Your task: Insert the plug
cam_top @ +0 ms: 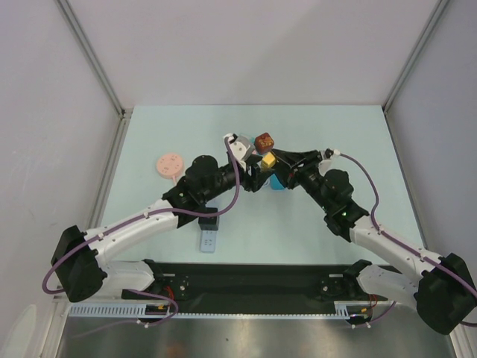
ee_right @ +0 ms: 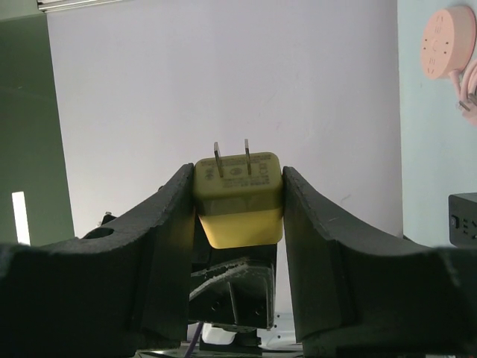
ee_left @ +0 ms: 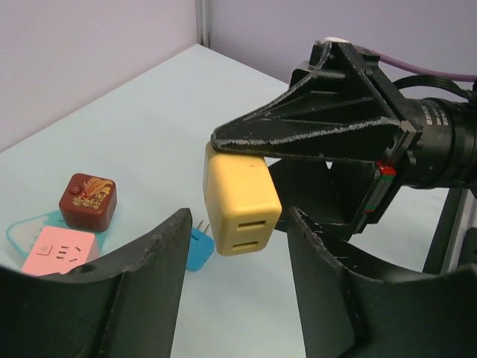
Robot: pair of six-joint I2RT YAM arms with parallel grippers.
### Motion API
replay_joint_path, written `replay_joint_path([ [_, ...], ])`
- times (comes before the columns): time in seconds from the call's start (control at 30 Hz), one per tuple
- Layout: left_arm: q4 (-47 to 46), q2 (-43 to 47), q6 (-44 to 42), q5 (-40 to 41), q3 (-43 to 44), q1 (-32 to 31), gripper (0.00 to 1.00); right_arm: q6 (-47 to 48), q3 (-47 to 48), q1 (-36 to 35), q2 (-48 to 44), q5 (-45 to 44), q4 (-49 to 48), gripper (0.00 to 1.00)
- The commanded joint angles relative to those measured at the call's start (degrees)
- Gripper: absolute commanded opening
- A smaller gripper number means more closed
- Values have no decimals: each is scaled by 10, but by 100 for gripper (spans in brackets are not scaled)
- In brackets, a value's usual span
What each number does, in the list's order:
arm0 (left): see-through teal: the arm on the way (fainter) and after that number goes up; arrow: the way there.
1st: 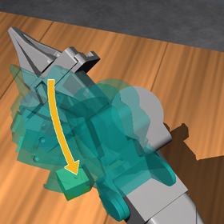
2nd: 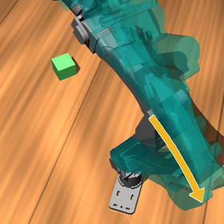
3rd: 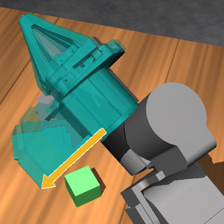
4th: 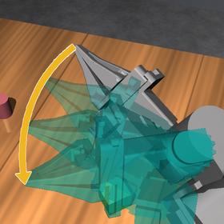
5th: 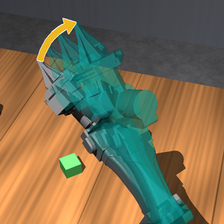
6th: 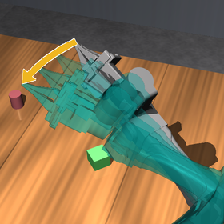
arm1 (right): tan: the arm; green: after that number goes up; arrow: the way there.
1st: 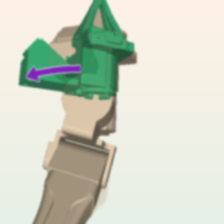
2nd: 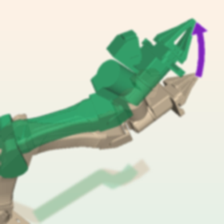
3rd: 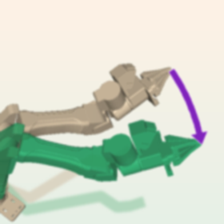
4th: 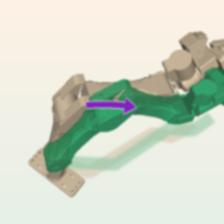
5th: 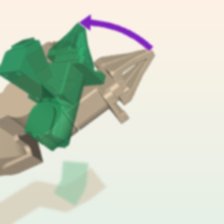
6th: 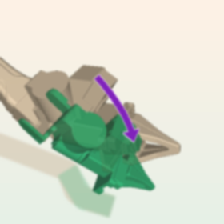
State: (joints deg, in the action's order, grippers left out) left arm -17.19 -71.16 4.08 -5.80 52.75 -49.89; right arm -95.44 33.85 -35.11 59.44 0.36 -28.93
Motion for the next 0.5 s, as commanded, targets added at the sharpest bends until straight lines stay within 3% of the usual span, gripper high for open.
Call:
replay_joint_path([
  [0.0,-38,8,4,14,7,-5,59,3,0,-9,-5,-25,-27,0],
  [0.13,-43,8,9,15,0,-5,54,3,-1,-20,2,-33,-32,0],
  [0.27,-43,5,16,23,-5,-6,40,0,-3,-33,8,-48,-41,0],
  [0.47,-43,3,27,41,-10,-6,37,-4,-5,-80,4,-100,-37,0],
])
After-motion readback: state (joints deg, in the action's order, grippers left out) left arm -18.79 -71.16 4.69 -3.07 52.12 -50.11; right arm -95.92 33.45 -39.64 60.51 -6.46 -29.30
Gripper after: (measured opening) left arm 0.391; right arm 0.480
